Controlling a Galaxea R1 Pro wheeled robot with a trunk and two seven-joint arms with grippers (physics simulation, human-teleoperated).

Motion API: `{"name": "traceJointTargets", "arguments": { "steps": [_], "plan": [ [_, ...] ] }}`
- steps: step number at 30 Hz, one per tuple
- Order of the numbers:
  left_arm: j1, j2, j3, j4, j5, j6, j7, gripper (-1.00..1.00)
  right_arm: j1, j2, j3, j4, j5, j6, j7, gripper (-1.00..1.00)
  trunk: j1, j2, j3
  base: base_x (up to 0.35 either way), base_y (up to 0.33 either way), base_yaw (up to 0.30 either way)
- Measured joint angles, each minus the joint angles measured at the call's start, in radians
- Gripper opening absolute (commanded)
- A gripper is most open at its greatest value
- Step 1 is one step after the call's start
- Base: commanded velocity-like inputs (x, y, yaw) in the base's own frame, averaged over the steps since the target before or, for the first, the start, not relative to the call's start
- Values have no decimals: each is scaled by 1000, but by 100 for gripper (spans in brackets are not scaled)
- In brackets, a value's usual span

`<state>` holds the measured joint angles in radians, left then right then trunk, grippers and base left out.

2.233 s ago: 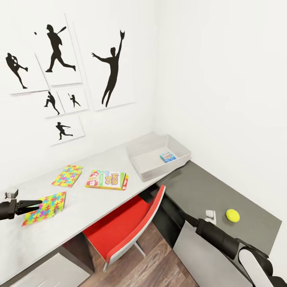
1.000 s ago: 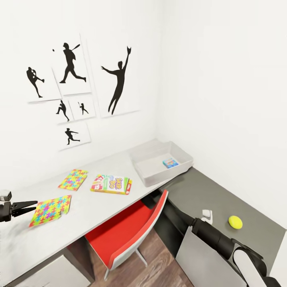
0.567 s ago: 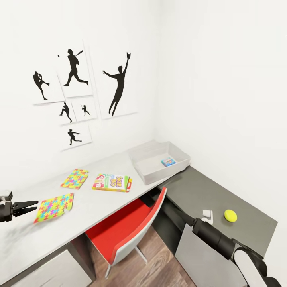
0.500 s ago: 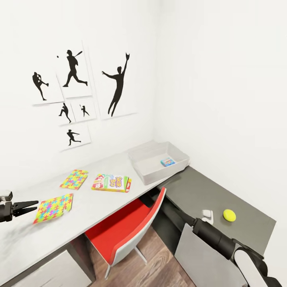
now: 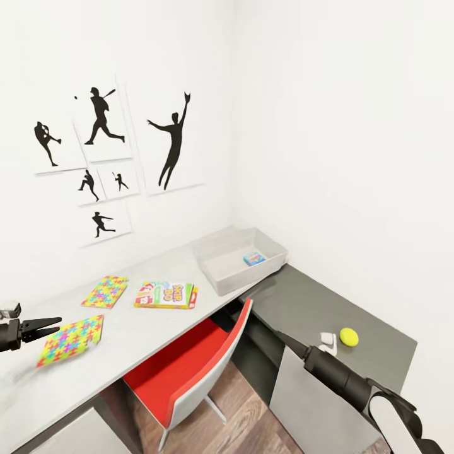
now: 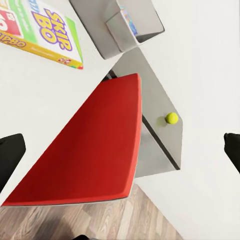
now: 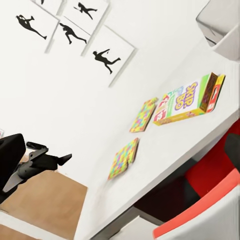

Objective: Put all the toys in the child's room - the three board games (two on the bed and one on the table), the two jigsaw puzzles on the table, and the tennis ball on the table - inside the toy box on the table in the child's room.

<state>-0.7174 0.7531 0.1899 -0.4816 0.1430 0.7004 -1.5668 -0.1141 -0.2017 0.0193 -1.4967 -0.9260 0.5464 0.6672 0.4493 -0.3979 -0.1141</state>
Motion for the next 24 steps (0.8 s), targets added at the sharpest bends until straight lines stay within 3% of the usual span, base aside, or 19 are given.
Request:
{"name": "traceJointTargets", "arguments": {
  "steps": [10,24],
  "plan": [
    [0,0,0,0,0,0,0,100,-1,2,-1,2,1,0,2,100,0,0,14,-19,0,-149],
    [0,1,2,0,0,0,0,100,0,2,-19,0,-6,1,-5,100,0,0,18,-73,22,-19]
  ]
}}
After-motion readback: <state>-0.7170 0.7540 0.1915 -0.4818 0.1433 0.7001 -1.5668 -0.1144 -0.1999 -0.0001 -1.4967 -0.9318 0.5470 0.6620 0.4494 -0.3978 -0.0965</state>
